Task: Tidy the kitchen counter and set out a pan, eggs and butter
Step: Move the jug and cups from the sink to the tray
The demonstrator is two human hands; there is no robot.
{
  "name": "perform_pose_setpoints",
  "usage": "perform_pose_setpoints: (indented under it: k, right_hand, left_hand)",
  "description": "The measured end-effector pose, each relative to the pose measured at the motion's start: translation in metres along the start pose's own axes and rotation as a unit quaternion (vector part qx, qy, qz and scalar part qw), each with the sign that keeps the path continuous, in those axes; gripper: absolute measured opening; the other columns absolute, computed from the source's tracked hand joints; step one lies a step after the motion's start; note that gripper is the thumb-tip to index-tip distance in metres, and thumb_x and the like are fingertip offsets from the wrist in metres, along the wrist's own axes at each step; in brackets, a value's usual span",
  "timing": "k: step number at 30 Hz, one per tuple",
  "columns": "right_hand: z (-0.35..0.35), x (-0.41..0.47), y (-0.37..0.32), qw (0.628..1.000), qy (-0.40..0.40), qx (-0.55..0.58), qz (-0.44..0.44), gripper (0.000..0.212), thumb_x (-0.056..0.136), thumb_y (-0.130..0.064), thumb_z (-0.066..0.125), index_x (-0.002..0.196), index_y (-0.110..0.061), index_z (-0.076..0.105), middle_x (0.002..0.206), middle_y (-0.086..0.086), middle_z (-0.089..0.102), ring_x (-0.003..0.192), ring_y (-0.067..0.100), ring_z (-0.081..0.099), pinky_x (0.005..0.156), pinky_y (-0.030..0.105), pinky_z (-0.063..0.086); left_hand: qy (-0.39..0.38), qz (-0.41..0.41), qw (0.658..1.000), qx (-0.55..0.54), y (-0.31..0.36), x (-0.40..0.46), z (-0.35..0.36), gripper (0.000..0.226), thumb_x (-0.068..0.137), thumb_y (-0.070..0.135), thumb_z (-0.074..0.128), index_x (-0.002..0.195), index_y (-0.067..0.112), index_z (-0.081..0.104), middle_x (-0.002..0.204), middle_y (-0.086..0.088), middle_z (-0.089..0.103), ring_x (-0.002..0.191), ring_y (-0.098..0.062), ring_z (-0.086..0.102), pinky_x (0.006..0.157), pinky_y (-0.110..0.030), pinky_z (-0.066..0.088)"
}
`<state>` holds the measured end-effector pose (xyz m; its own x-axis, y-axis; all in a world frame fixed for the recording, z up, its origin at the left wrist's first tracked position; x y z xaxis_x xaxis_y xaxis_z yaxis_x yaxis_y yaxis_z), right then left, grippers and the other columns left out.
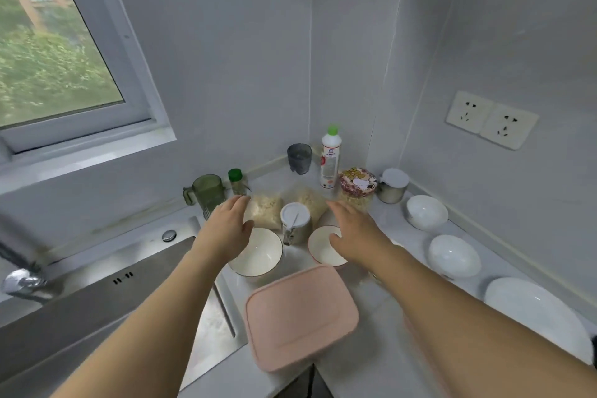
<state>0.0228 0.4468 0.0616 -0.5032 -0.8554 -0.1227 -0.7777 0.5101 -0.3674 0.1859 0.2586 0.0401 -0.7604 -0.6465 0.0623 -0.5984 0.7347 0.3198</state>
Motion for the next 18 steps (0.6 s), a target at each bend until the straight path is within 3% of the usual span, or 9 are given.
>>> perform_pose_setpoints:
  k: [6,18]
  right_hand:
    - [0.009,0.070,-0.021,1.000,0.003,-0.008,-0.003,0.066,0.091,-0.020,0.054,0.150,-0.016,0.025,0.154,0.002,0.028,0.139,0.026,0.031,0.115,0.040,0.026]
    - [0.070,0.193,-0.111,0.994,-0.077,-0.018,-0.081,0.070,0.091,-0.021,0.052,0.152,-0.017,0.018,0.158,0.001,0.019,0.142,0.025,0.024,0.117,0.036,0.017]
  left_hand:
    - [-0.009,-0.011,1.000,-0.019,-0.046,0.056,0.005,0.055,0.096,0.020,0.053,0.147,0.012,0.034,0.151,-0.006,0.036,0.135,-0.028,0.037,0.110,-0.038,0.034]
    - [-0.039,-0.075,0.996,0.000,-0.179,0.138,-0.017,0.051,0.091,0.017,0.054,0.141,0.013,0.042,0.143,-0.010,0.043,0.128,-0.031,0.043,0.106,-0.038,0.036]
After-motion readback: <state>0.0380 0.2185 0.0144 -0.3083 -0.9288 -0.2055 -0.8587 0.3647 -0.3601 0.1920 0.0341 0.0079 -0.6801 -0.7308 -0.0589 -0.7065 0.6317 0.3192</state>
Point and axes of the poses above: each hand's wrist, its own x-axis towards the middle knuckle, its own z-axis out of the palm, y = z × x, the point moved 2 cm from there along x, towards the middle knuckle
